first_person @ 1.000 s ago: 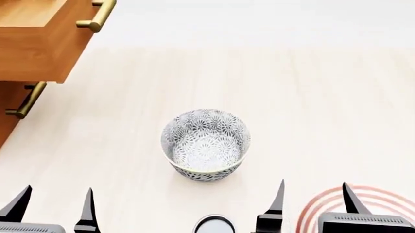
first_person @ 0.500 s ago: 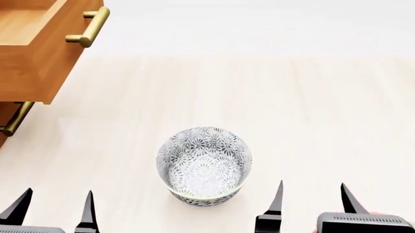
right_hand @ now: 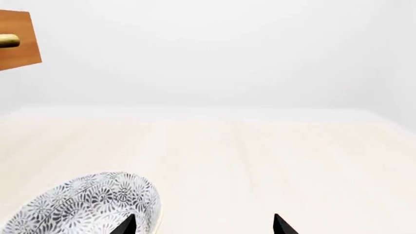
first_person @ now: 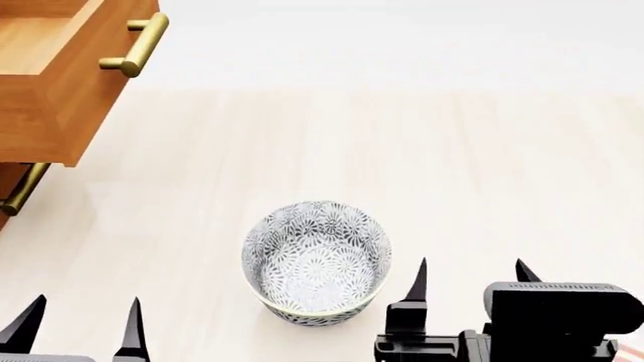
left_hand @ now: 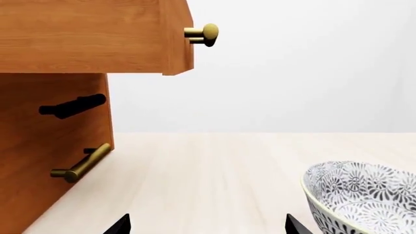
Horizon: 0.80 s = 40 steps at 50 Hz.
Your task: Put the bowl on the plate.
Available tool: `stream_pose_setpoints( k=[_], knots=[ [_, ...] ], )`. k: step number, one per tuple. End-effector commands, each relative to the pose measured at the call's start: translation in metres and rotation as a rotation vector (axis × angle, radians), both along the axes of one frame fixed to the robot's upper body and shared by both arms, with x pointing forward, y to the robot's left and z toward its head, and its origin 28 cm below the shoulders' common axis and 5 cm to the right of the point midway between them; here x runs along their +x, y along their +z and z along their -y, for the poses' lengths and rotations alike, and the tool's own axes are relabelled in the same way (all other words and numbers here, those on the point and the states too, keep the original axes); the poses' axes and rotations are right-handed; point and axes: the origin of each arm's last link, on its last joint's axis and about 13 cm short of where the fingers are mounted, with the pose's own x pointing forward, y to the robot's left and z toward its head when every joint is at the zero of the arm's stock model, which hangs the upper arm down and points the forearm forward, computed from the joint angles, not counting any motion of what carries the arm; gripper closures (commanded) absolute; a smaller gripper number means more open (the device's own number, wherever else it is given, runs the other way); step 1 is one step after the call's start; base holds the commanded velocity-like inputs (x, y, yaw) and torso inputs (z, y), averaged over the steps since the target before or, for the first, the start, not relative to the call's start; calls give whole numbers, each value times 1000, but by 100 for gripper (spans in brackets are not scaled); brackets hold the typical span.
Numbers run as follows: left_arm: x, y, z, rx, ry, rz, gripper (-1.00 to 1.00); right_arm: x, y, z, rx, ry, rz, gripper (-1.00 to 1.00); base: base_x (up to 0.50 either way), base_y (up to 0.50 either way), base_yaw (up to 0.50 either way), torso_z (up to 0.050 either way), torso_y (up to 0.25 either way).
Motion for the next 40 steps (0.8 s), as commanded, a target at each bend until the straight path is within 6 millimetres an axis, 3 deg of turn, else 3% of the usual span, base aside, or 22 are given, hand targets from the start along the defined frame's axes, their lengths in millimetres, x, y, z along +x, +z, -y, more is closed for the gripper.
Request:
stream_pose_setpoints(
  k=[1,21,40],
  knots=[
    [-1,0,-1,1,4,2,-100,7,27,-5,-27,92,-75,-100,0,0,0,0,0],
    [-2,3,-1,0,4,7,-100,35,78,-14,-71,309,-194,-100,0,0,0,0,0],
    [-4,7,-2,12,11,22,-100,63,111,-23,-194,460,-337,-100,0,0,0,0,0]
  ],
)
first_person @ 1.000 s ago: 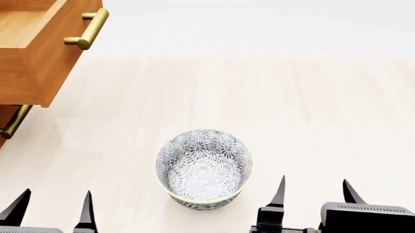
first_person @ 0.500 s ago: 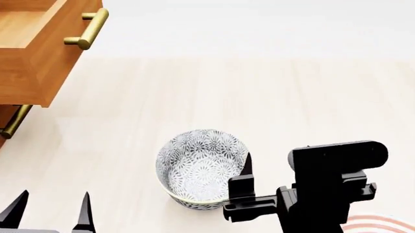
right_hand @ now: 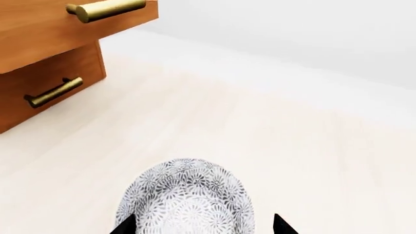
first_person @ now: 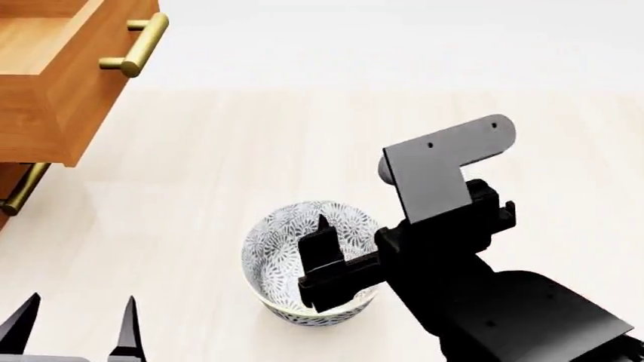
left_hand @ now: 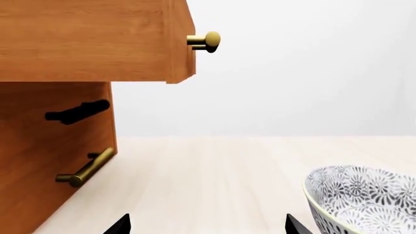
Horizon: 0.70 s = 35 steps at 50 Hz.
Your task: Put the bowl on the plate.
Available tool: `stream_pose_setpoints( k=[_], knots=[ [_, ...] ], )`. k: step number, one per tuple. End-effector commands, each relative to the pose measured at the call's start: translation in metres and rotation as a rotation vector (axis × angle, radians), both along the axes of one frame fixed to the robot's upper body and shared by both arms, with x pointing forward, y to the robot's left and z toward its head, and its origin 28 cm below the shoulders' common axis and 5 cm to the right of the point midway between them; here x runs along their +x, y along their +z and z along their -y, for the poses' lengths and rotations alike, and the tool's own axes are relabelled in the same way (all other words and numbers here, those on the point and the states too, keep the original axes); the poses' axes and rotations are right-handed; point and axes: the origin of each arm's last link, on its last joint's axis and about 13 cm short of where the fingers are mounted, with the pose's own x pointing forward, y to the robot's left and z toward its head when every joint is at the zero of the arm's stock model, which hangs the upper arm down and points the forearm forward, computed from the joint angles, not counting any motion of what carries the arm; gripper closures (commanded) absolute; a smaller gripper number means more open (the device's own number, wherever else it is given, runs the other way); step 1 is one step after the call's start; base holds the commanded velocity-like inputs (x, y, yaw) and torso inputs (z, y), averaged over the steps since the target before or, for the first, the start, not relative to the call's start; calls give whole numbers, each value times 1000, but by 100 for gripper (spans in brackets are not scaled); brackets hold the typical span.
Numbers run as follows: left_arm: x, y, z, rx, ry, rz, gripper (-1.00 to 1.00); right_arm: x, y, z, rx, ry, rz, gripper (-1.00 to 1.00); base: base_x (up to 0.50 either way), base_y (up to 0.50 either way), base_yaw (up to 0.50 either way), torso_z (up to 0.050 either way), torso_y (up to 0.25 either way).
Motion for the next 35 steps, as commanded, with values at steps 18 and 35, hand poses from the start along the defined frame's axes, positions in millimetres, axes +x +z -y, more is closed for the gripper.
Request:
stream_pose_setpoints(
  k=[18,35],
  knots=[
    [-3,7,-1,9,8,14,-100,29,55,-14,-247,147,-158,-100,0,0,0,0,0],
    [-2,4,-2,12,10,12,-100,30,56,-30,-399,259,-236,-100,0,0,0,0,0]
  ],
)
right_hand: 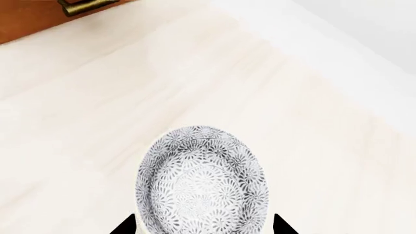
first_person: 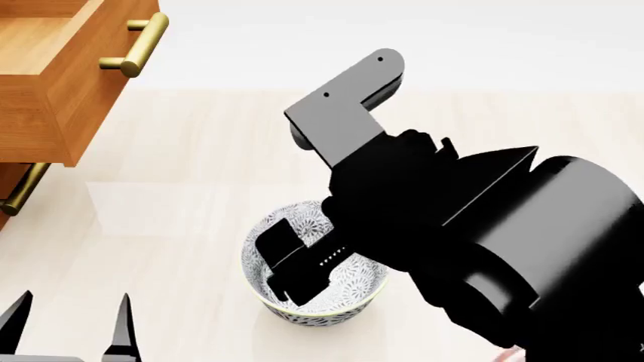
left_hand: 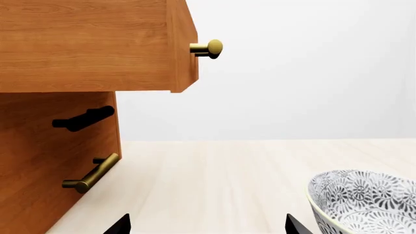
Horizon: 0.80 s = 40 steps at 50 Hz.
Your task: Put the bowl on the plate.
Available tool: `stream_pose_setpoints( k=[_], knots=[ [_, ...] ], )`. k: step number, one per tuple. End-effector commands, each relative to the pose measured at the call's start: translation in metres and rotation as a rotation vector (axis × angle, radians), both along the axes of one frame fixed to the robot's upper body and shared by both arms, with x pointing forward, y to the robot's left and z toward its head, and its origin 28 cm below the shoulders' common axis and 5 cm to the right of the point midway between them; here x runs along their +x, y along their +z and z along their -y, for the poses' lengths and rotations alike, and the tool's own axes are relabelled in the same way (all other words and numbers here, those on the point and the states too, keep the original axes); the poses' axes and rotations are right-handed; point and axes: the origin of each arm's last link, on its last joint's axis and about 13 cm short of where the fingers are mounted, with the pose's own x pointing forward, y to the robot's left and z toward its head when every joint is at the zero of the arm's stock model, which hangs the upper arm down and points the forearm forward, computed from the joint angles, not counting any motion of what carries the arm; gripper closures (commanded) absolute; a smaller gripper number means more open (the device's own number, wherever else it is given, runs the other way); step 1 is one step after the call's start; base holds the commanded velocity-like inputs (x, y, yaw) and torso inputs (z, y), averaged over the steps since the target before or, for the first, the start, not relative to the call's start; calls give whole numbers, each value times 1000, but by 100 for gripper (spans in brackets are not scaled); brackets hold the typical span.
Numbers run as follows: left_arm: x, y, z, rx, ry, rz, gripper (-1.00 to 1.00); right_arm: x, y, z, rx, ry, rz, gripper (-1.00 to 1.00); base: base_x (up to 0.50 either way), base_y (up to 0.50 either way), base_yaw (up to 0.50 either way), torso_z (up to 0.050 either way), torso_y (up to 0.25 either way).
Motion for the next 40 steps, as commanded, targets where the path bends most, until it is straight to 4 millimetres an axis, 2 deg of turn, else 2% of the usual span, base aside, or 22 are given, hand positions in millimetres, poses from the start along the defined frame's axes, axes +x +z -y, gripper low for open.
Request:
stream_pose_setpoints(
  k=[1,21,40],
  knots=[
    [1,0,0,1,1,1,-100,2,1,-9,-88,62,-59,-100,0,0,0,0,0],
    [-1,1,1,0,-1,2,-100,19,0,-26,-99,105,-52,-100,0,0,0,0,0],
    [0,1,1,-3,0,3,-100,27,-24,-37,-129,141,-105,-100,0,0,0,0,0]
  ],
)
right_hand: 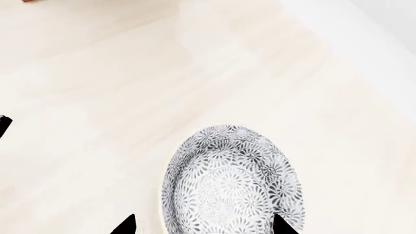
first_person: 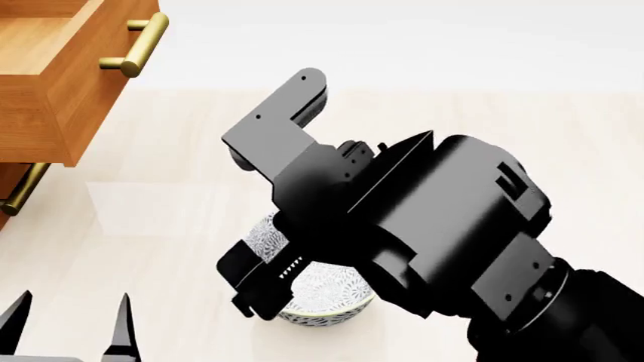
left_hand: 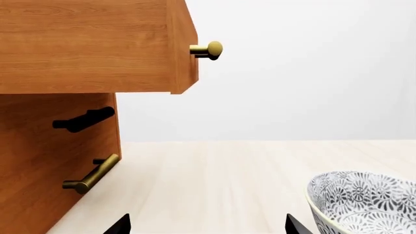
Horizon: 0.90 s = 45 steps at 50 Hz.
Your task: Put the bowl on the plate.
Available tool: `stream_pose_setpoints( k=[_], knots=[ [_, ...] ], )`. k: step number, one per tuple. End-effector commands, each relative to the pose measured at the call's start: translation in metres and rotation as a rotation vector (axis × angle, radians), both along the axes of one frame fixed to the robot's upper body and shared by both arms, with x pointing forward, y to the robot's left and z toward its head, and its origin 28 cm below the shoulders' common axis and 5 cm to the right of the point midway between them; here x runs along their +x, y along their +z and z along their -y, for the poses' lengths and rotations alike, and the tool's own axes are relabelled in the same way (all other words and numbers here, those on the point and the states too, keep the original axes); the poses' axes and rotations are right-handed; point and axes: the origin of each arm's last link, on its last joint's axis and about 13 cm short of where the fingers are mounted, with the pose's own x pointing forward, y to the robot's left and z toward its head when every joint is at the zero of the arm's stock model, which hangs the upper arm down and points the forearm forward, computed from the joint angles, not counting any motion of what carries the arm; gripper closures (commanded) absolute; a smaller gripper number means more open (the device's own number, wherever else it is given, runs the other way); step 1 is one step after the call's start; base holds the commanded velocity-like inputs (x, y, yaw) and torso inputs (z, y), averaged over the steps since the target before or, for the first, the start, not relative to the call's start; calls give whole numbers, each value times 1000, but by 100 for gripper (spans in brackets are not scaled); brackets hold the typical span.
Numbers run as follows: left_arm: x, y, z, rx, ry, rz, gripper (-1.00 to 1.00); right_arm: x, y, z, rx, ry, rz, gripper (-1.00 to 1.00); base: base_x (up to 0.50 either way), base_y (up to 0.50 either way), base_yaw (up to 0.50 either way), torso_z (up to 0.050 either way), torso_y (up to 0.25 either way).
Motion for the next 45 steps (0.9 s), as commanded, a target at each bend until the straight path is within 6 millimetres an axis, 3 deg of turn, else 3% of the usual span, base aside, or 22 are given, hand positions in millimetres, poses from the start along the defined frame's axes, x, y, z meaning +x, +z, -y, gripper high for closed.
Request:
stream_pose_setpoints(
  k=[1,21,45],
  knots=[
    [1,-1,0,-1,0,-1,-100,5,-15,-6,-25,18,-36,-100,0,0,0,0,0],
    [0,0,0,-1,-1,0,-100,15,-32,-8,-69,12,-70,-100,0,0,0,0,0],
    [0,2,1,1,-7,3,-100,32,-41,-28,-81,58,-75,-100,0,0,0,0,0]
  ],
)
